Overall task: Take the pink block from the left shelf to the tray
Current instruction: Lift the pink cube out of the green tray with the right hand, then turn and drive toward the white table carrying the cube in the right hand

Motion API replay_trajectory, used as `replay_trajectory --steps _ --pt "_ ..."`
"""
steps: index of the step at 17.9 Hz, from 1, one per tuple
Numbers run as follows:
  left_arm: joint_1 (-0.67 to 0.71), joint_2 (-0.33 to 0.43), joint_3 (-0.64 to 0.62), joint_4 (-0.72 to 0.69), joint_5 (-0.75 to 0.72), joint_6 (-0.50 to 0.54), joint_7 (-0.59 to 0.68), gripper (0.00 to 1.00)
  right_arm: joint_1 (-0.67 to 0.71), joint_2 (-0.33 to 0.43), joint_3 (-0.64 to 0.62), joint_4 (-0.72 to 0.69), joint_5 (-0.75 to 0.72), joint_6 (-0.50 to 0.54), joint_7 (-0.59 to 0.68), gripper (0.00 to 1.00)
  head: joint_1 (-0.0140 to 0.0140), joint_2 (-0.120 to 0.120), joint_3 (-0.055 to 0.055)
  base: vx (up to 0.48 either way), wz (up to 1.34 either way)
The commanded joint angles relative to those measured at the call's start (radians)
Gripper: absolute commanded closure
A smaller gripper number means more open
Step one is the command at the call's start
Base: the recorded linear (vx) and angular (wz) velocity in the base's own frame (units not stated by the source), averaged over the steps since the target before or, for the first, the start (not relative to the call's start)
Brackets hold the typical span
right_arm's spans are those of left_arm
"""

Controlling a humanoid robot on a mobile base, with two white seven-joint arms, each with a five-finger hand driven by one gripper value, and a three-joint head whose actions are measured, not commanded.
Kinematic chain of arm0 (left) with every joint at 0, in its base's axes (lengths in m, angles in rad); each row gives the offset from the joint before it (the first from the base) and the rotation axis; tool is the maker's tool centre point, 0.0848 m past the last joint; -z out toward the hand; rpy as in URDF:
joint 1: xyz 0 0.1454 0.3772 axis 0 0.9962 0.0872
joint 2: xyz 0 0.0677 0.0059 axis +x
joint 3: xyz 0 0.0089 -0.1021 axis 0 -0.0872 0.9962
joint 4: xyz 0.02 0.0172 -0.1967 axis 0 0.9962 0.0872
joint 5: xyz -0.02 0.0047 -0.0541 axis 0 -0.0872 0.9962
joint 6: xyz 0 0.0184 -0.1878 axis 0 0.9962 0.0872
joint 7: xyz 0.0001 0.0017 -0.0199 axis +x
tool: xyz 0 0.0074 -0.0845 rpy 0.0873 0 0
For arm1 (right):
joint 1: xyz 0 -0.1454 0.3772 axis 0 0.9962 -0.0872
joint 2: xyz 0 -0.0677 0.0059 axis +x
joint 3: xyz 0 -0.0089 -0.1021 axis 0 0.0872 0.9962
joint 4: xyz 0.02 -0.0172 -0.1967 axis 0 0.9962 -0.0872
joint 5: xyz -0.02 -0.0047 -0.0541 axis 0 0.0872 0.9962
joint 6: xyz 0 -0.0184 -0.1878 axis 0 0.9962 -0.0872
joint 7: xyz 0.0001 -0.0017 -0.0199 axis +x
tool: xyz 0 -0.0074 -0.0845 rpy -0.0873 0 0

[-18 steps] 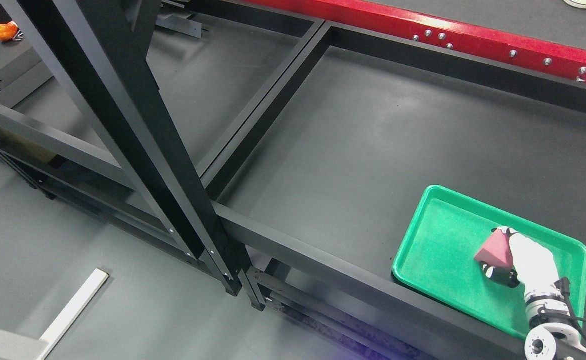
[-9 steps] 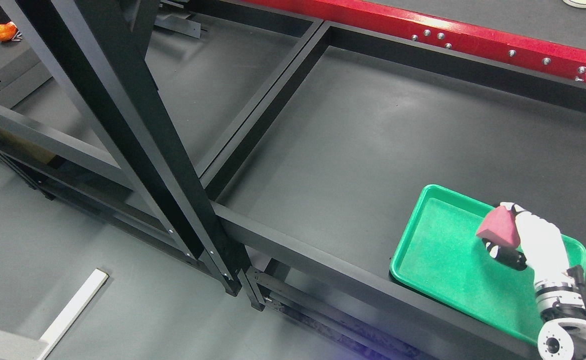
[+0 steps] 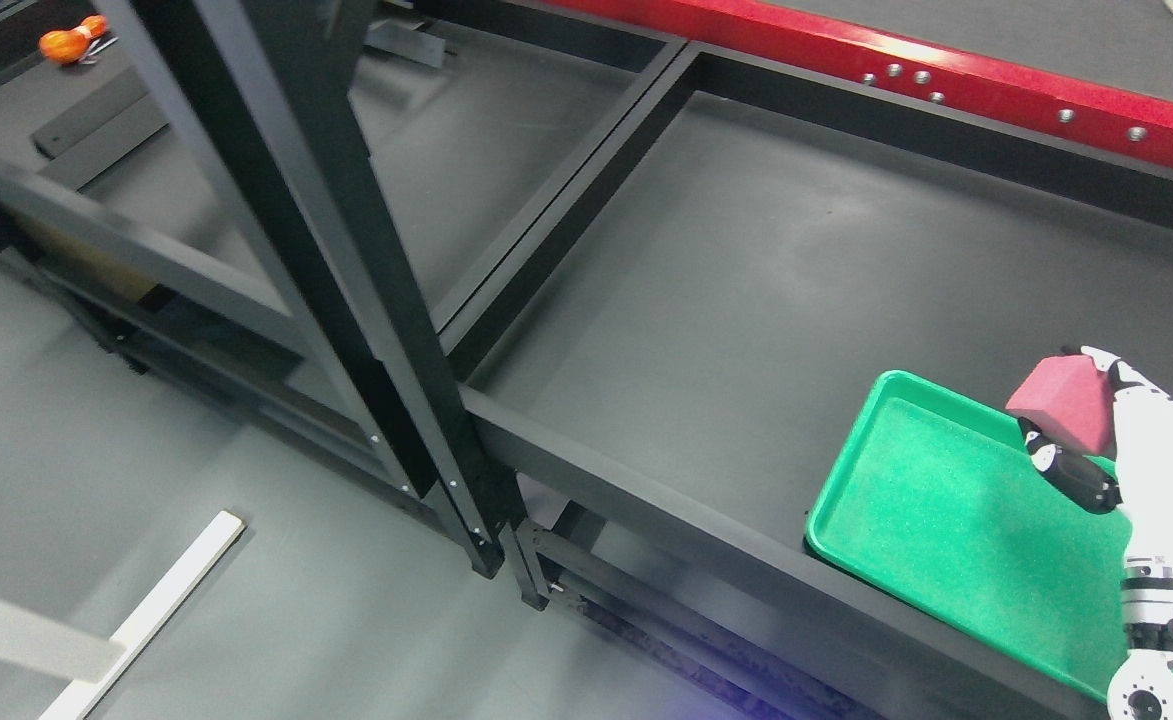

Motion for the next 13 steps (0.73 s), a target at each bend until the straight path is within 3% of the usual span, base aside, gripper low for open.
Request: replay_trajectory --steps 1,13 --pt "0.0 0.017 0.0 -0.017 0.008 0.001 0.0 0.0 0.022 0.047 -0.07 -0.047 -0.03 -0.008 -0.021 0.98 0.0 0.0 0.0 -0.07 0.28" --pt "-0.001 0.017 0.0 -0.017 0.008 0.001 0.0 0.0 0.04 0.05 -0.087 -0.048 -0.034 -0.008 -0.023 0.98 0.0 0.0 0.0 -0.087 0.53"
